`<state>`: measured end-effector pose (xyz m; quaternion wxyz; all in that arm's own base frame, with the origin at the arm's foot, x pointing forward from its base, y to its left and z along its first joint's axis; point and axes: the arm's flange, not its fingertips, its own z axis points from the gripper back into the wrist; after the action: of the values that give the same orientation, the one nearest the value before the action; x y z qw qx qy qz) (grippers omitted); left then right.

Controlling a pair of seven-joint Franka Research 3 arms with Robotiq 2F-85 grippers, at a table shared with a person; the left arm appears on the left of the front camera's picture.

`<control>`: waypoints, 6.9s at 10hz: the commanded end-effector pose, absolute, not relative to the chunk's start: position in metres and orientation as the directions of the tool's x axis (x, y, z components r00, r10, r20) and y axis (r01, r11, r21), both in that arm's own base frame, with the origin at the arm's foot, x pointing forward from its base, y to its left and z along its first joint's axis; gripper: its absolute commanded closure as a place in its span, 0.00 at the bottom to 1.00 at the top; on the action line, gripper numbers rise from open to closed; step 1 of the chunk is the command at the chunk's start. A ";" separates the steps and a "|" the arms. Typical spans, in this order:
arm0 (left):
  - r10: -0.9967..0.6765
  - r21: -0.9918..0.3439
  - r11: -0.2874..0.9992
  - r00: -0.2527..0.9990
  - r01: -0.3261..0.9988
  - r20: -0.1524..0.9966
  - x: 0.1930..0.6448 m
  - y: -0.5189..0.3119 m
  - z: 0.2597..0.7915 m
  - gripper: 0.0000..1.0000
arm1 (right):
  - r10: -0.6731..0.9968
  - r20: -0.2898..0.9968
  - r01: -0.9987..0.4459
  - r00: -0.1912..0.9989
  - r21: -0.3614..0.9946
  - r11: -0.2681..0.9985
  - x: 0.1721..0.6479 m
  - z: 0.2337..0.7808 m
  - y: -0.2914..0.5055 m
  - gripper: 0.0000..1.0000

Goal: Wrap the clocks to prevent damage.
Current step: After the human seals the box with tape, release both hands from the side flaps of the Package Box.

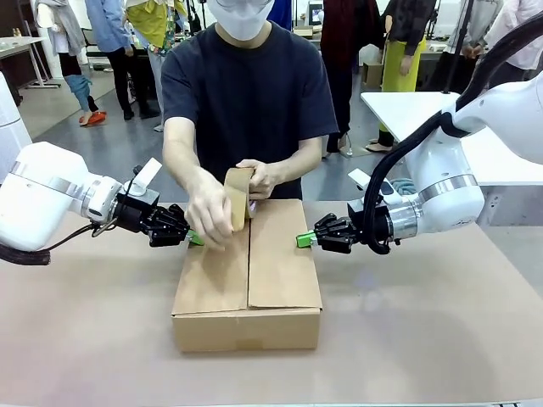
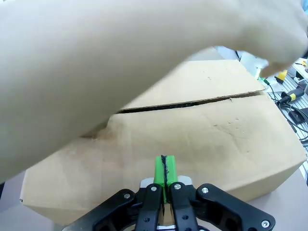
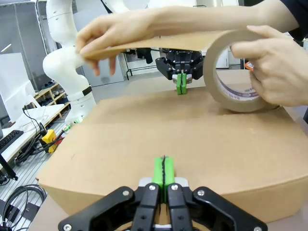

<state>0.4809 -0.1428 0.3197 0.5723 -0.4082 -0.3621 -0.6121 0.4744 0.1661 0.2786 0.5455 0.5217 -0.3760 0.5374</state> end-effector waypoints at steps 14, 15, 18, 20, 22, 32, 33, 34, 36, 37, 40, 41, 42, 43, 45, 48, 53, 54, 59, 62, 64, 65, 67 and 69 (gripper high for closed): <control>-0.410 -0.027 -0.079 -0.007 0.996 0.912 0.482 -0.143 0.315 1.00 | 0.203 0.968 -0.979 0.147 0.171 -0.110 0.473 0.277 0.167 0.99; -0.410 -0.027 -0.079 -0.007 0.996 0.912 0.482 -0.143 0.315 1.00 | 0.203 0.968 -0.979 0.147 0.171 -0.110 0.473 0.277 0.167 0.99; -0.410 -0.027 -0.079 -0.007 0.996 0.912 0.482 -0.143 0.315 1.00 | 0.203 0.968 -0.979 0.147 0.171 -0.110 0.473 0.277 0.167 0.99; -0.410 -0.027 -0.079 -0.007 0.996 0.912 0.482 -0.143 0.315 1.00 | 0.203 0.968 -0.979 0.147 0.171 -0.110 0.473 0.277 0.167 0.99; -0.410 -0.027 -0.079 -0.007 0.996 0.912 0.482 -0.143 0.315 1.00 | 0.203 0.968 -0.979 0.147 0.171 -0.110 0.473 0.277 0.167 0.99; -0.410 -0.027 -0.079 -0.007 0.996 0.912 0.482 -0.143 0.315 1.00 | 0.203 0.968 -0.979 0.147 0.171 -0.110 0.473 0.277 0.167 0.99; -0.410 -0.027 -0.079 -0.007 0.996 0.912 0.482 -0.143 0.315 1.00 | 0.203 0.968 -0.979 0.147 0.171 -0.110 0.473 0.277 0.167 0.99; -0.410 -0.027 -0.079 -0.007 0.996 0.912 0.482 -0.143 0.315 1.00 | 0.203 0.968 -0.979 0.147 0.171 -0.110 0.473 0.277 0.167 0.99; -0.410 -0.027 -0.079 -0.007 0.996 0.912 0.482 -0.143 0.315 1.00 | 0.203 0.968 -0.979 0.147 0.171 -0.110 0.473 0.277 0.167 0.99; -0.410 -0.027 -0.079 -0.007 0.996 0.912 0.482 -0.143 0.315 1.00 | 0.203 0.968 -0.979 0.147 0.171 -0.110 0.473 0.277 0.167 0.99; -0.410 -0.027 -0.079 -0.007 0.996 0.912 0.482 -0.143 0.315 1.00 | 0.203 0.968 -0.979 0.147 0.171 -0.110 0.473 0.277 0.167 0.99; -0.410 -0.027 -0.079 -0.007 0.996 0.912 0.482 -0.143 0.315 1.00 | 0.203 0.968 -0.979 0.147 0.171 -0.110 0.473 0.277 0.167 0.99; -0.410 -0.027 -0.079 -0.007 0.996 0.912 0.482 -0.143 0.315 1.00 | 0.203 0.968 -0.979 0.147 0.171 -0.110 0.473 0.277 0.167 0.99; -0.410 -0.027 -0.079 -0.007 0.996 0.912 0.482 -0.143 0.315 1.00 | 0.203 0.968 -0.979 0.147 0.171 -0.110 0.473 0.277 0.167 0.99; -0.410 -0.027 -0.079 -0.007 0.996 0.912 0.482 -0.143 0.315 1.00 | 0.203 0.968 -0.979 0.147 0.171 -0.110 0.473 0.277 0.167 0.99; -0.410 -0.027 -0.079 -0.007 0.996 0.912 0.482 -0.143 0.315 1.00 | 0.203 0.968 -0.979 0.147 0.171 -0.110 0.473 0.277 0.167 0.99; -0.410 -0.027 -0.079 -0.007 0.996 0.912 0.482 -0.143 0.315 1.00 | 0.203 0.968 -0.979 0.147 0.171 -0.110 0.473 0.277 0.167 0.99; -0.410 -0.027 -0.079 -0.007 0.996 0.912 0.482 -0.143 0.315 1.00 | 0.203 0.968 -0.979 0.147 0.171 -0.110 0.473 0.277 0.167 0.99; -0.410 -0.027 -0.079 -0.007 0.996 0.912 0.482 -0.143 0.315 1.00 | 0.203 0.968 -0.979 0.147 0.171 -0.110 0.473 0.277 0.167 0.99; -0.410 -0.027 -0.079 -0.007 0.996 0.912 0.482 -0.143 0.315 1.00 | 0.203 0.968 -0.979 0.147 0.171 -0.110 0.473 0.277 0.167 0.99; -0.410 -0.027 -0.079 -0.007 0.996 0.912 0.482 -0.143 0.315 1.00 | 0.203 0.968 -0.979 0.147 0.171 -0.110 0.473 0.277 0.167 0.99; -0.410 -0.027 -0.079 -0.007 0.996 0.912 0.482 -0.143 0.315 1.00 | 0.203 0.968 -0.979 0.147 0.171 -0.110 0.473 0.277 0.167 0.99; -0.410 -0.027 -0.079 -0.007 0.996 0.912 0.482 -0.143 0.315 1.00 | 0.203 0.968 -0.979 0.147 0.171 -0.110 0.473 0.277 0.167 0.99; -0.405 -0.026 -0.083 -0.010 0.996 0.914 0.481 -0.143 0.319 1.00 | 0.195 0.971 -0.979 0.140 0.165 -0.121 0.474 0.278 0.166 0.99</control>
<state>0.4811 -0.1428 0.3190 0.5724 -0.4089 -0.3617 -0.6118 0.4744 0.1660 0.2784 0.5458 0.5216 -0.3759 0.5373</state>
